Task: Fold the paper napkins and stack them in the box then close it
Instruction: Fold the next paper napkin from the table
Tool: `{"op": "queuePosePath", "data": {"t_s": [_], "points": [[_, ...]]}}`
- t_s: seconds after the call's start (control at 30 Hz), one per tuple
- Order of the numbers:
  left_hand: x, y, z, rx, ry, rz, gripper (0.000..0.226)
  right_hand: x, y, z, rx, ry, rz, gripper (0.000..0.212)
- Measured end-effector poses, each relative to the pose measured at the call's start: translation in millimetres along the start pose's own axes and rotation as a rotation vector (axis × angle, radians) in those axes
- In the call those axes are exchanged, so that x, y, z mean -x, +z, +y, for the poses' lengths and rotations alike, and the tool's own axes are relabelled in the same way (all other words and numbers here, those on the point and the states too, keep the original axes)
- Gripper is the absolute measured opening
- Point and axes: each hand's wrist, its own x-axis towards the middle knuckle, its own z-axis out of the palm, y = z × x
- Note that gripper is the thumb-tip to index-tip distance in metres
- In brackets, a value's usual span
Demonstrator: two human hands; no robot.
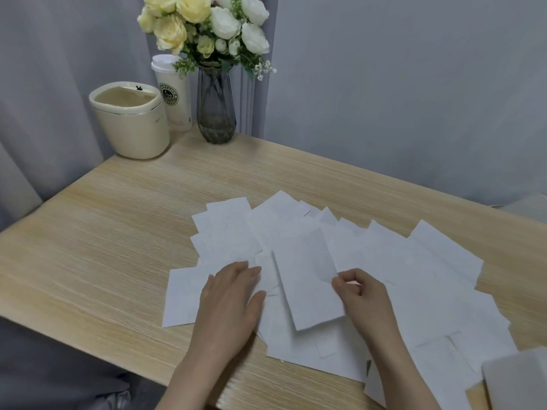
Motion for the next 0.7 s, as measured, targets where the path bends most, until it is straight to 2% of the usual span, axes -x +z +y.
{"op": "queuePosePath", "data": {"t_s": [0.2, 0.37, 0.43, 0.57, 0.7], "points": [[0.4, 11.3, 21.2, 0.236, 0.022, 0.085, 0.033, 9.0, -5.5, 0.7, -0.298, 0.065, -0.029, 0.012], [-1.9, 15.8, 39.1, 0.744, -0.156, 0.023, 0.018, 17.9, 0.0, 0.1, -0.324, 0.051, -0.103, 0.013], [-2.8, 16.2, 43.2, 0.835, -0.188, 0.003, 0.017, 22.1, 4.5, 1.1, -0.311, 0.043, -0.135, 0.014], [-1.5, 19.4, 44.9, 0.917, -0.29, -0.001, 0.028, 29.8, 10.2, 4.9, -0.299, 0.042, -0.194, 0.012], [-1.6, 23.0, 40.6, 0.939, -0.358, 0.018, 0.029, 24.7, 2.8, 13.9, -0.141, 0.004, -0.002, 0.012]]}}
